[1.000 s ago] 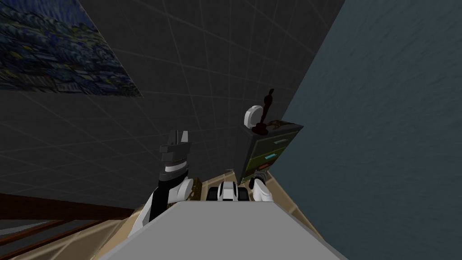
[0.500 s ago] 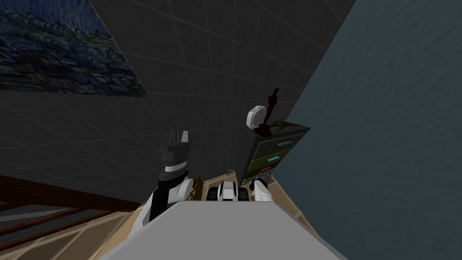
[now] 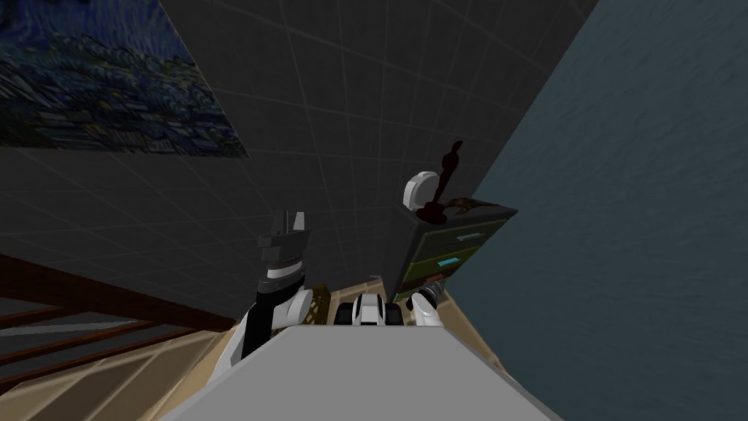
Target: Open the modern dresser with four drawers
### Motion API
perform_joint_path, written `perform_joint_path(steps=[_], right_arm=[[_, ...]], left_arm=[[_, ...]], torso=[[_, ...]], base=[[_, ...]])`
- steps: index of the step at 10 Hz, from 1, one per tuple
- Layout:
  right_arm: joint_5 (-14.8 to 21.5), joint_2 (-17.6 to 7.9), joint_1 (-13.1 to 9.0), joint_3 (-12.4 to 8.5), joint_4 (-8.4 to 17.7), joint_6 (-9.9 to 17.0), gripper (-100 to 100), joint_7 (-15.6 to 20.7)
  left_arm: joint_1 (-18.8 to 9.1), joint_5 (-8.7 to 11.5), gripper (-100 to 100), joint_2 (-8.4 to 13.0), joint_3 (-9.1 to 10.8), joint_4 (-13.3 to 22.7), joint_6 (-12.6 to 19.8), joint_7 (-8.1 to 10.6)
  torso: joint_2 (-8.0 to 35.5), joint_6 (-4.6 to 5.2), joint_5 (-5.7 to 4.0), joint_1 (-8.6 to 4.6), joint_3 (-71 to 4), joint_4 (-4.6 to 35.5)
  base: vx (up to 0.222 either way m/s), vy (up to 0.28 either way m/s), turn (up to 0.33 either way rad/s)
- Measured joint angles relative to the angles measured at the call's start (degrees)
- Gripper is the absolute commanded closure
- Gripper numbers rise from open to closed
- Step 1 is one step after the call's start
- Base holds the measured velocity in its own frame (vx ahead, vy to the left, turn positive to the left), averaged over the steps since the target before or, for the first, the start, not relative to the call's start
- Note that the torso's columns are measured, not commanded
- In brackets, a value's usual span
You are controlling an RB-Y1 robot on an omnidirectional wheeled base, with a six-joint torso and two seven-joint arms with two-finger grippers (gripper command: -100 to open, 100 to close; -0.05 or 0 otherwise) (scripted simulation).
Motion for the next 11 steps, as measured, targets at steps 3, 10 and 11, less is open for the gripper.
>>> perform_joint_path(steps=[3,10,11], right_arm=[[3.39,-0.44,-1.12,1.01,4.02,4.56,-100,1.11],[10.60,-1.93,-3.98,2.77,12.46,15.09,-100,5.44],[11.33,-1.96,-4.26,2.98,13.39,16.15,-100,5.85]], left_arm=[[0.00,0.00,0,0.00,0.00,0.00,0.00,0.00],[0.00,0.00,0,0.00,0.00,0.00,0.00,0.00],[0.00,0.00,0,0.00,0.00,0.00,0.00,0.00]], torso=[[-0.02,-0.02,0.00,0.01,-0.01,0.00],[-0.03,-0.01,0.01,0.03,-0.02,0.00],[-0.03,-0.02,0.00,0.01,-0.02,-0.01]], base=[[0.013,-0.008,0.066],[-0.008,-0.019,0.074],[-0.006,-0.011,0.015]])
